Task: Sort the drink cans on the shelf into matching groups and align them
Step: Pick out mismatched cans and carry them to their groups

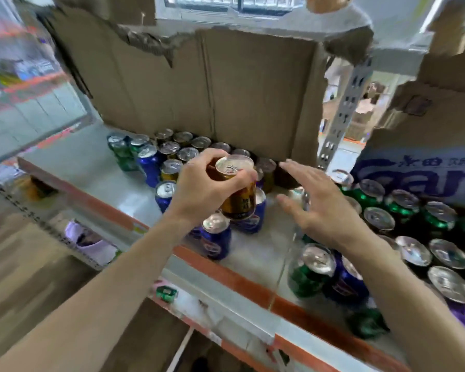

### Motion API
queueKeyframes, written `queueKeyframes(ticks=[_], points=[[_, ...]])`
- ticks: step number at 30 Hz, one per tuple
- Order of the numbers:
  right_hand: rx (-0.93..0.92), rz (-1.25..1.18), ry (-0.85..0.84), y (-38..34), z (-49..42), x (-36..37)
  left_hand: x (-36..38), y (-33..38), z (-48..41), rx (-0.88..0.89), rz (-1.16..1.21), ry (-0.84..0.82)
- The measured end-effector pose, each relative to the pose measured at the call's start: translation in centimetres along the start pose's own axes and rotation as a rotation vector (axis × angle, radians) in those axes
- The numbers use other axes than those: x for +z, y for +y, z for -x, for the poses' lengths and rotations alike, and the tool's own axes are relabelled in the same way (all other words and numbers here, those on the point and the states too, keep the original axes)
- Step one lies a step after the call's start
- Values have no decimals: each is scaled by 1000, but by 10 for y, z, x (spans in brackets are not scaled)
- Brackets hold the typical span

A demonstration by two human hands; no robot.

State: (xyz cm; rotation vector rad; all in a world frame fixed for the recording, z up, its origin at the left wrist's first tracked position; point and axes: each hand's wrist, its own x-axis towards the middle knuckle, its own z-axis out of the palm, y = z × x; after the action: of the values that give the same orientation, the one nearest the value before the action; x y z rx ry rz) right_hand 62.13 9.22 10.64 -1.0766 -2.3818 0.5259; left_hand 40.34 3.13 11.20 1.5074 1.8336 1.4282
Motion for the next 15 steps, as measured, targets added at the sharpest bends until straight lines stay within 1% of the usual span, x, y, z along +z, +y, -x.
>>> queueKeyframes(ticks=[3, 6, 10, 15], points=[[22, 5, 20, -22, -26, 27, -35, -30, -26, 25, -72, 6], [66, 10, 4, -38, -47, 50, -57, -57, -49, 42, -125, 6], [119, 50, -15, -50, -65, 74, -72, -87, -74, 52, -165, -32], [186, 53, -25, -56, -76, 85, -77, -100, -104, 98, -218, -82]])
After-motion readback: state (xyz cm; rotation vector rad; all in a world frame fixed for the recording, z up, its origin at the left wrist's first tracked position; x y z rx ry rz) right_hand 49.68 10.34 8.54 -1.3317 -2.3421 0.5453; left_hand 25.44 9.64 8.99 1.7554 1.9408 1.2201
